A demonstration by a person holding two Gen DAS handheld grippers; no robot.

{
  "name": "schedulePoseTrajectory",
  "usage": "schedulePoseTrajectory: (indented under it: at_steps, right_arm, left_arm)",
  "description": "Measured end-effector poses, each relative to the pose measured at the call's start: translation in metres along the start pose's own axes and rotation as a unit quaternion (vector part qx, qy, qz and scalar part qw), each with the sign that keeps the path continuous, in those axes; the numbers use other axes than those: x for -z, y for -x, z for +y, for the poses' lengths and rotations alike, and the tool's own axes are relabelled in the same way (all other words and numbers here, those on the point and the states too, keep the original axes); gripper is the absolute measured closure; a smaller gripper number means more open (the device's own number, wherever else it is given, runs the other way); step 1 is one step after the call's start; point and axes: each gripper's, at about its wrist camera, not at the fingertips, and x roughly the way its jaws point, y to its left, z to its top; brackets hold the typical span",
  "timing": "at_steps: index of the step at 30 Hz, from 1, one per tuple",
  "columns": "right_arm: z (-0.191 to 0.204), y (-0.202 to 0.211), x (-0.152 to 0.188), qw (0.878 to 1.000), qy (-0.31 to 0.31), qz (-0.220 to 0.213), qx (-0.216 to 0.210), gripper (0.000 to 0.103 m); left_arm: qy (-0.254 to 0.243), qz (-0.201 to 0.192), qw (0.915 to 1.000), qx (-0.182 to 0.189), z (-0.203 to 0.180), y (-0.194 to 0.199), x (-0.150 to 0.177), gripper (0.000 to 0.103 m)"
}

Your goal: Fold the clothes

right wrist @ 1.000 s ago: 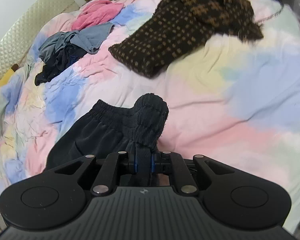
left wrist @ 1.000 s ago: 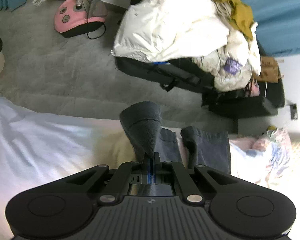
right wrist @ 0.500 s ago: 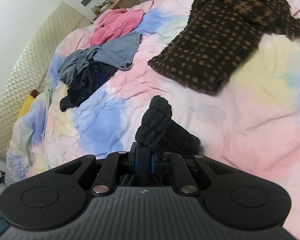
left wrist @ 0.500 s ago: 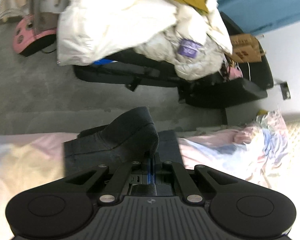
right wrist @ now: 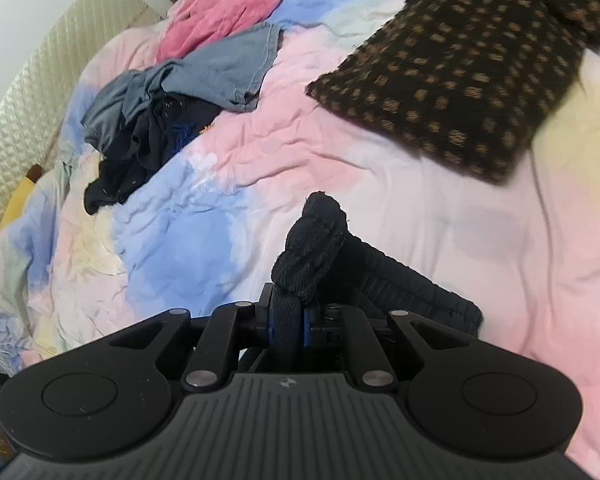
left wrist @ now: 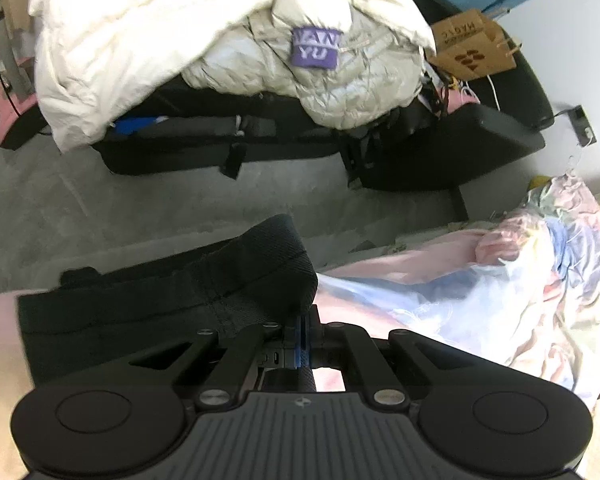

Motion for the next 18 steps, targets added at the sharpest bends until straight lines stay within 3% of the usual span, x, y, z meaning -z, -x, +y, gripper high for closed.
schedulePoseTrajectory:
  at_steps: [5, 9, 10, 12, 14, 18]
  right_arm:
    - [0.009, -0.031, 0.0, 1.0, 0.009, 0.016, 0.015, 0.086]
    - [0.013, -0.036, 0.002, 0.999, 0.038, 0.026, 0.011, 0.077]
    - [0.013, -0.031, 0.001, 0.999, 0.045, 0.029, 0.003, 0.073]
    - [0.012, -0.021, -0.001, 0.998, 0.057, 0.036, -0.014, 0.061]
    - [0.011, -0.01, -0.002, 0.996, 0.07, 0.043, -0.03, 0.056]
    - [-0.002, 0.024, -0.003, 0.994, 0.081, 0.038, -0.063, 0.044]
  left_arm:
    - [-0.028, 0.009, 0.9996, -0.001, -0.018, -0.033, 0.009, 0.099]
    - [-0.024, 0.013, 0.997, 0.073, -0.014, -0.037, 0.02, 0.094]
    - [-0.02, 0.021, 0.9955, 0.09, -0.013, -0.036, 0.022, 0.088]
    - [-0.025, 0.016, 0.9948, 0.097, -0.01, -0.029, 0.027, 0.066]
    - [-0.037, 0.009, 0.9936, 0.106, -0.008, -0.018, 0.034, 0.055]
    - [-0.033, 0.027, 0.989, 0.142, 0.01, 0.002, 0.058, 0.044]
